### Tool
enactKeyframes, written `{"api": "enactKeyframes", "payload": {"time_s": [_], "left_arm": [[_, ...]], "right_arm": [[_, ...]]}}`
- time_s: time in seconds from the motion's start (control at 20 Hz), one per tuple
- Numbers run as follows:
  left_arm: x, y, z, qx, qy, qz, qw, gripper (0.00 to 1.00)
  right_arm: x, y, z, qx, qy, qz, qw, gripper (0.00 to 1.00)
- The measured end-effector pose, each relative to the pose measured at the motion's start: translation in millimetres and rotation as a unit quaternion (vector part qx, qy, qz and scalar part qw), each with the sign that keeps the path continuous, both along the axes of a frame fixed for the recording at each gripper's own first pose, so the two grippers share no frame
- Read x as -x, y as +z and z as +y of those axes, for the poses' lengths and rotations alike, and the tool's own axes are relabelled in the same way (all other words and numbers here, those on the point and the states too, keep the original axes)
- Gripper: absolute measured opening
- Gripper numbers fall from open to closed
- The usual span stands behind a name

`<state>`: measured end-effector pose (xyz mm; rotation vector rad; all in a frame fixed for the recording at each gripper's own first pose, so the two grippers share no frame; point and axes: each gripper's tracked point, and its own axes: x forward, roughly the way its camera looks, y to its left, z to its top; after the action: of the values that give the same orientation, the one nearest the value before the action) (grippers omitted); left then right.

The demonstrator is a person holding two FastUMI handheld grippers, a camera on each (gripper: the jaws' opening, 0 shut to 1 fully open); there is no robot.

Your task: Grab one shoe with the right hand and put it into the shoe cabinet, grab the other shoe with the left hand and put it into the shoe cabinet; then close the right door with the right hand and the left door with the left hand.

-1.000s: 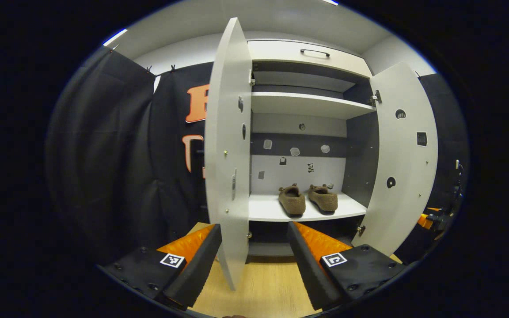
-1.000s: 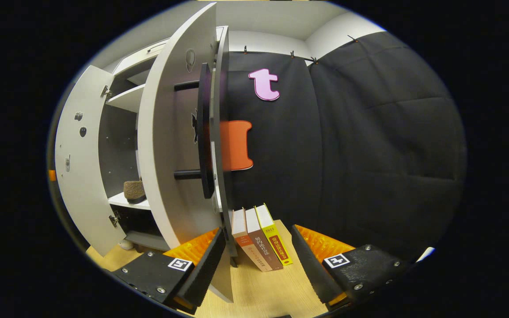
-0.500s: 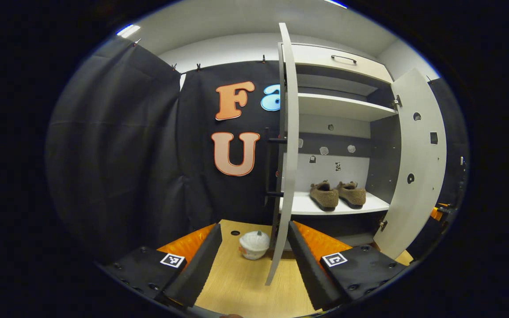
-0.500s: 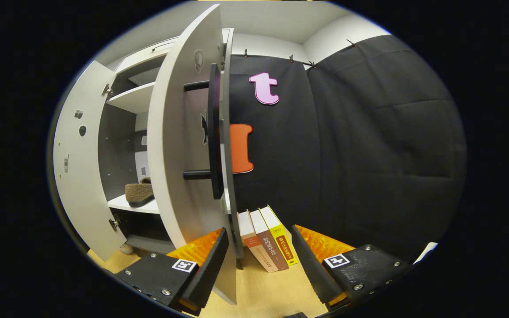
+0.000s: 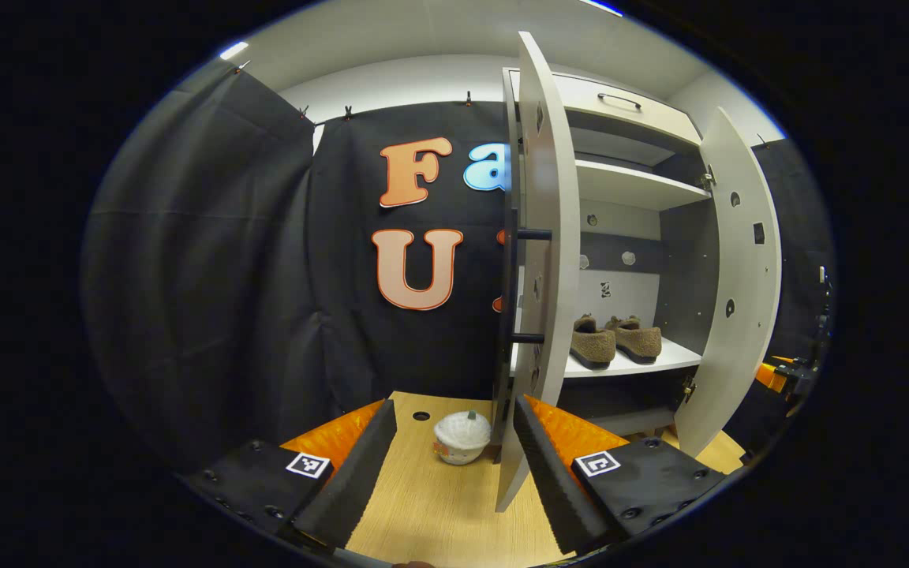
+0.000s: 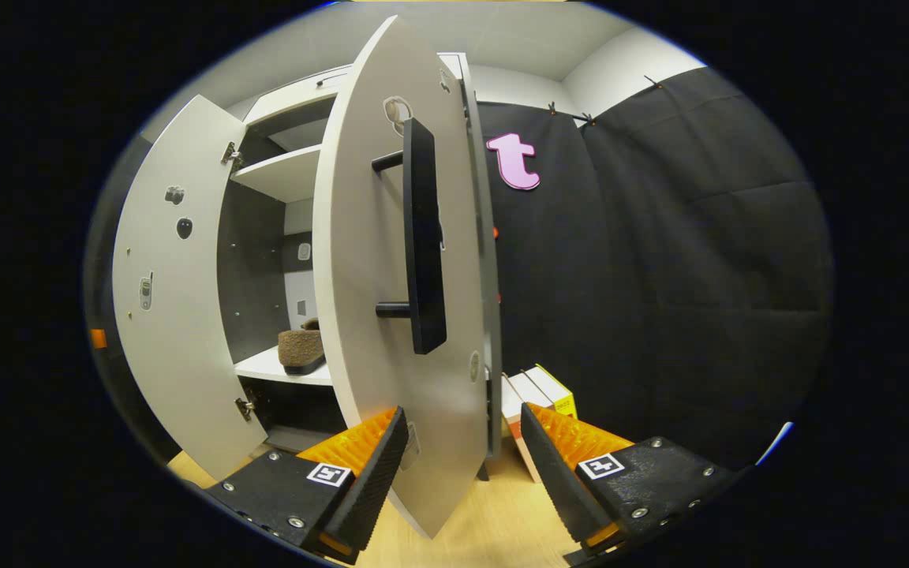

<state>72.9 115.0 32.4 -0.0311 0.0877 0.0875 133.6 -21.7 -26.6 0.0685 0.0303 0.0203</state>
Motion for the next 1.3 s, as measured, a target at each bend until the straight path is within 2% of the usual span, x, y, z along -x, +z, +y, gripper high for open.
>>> {"api": "enactKeyframes", "payload": {"time_s": [0.2, 0.3, 0.5, 0.65, 0.9, 1.3], "left_arm": [[5, -8, 14, 0.002, 0.009, 0.008, 1.000, 0.99], [5, -10, 17, 0.005, 0.014, 0.013, 1.000, 0.97], [12, -16, 24, 0.015, 0.021, 0.020, 0.999, 0.97], [13, -22, 36, 0.020, 0.032, 0.022, 0.999, 0.97], [5, -22, 43, 0.009, 0.034, 0.012, 0.999, 0.97], [-44, -42, 11, 0.014, -0.016, 0.013, 1.000, 0.95]], "right_arm": [[-22, 7, 39, -0.003, 0.035, -0.011, 0.999, 0.89], [-36, 13, 67, 0.002, 0.058, -0.019, 0.998, 0.90], [-68, 9, 100, 0.028, 0.067, -0.018, 0.997, 0.91], [-76, 7, 106, 0.035, 0.063, -0.021, 0.997, 0.89], [-89, 0, 102, 0.008, 0.050, -0.008, 0.999, 0.89], [-104, 2, 106, 0.030, 0.035, -0.014, 0.999, 0.89]]}}
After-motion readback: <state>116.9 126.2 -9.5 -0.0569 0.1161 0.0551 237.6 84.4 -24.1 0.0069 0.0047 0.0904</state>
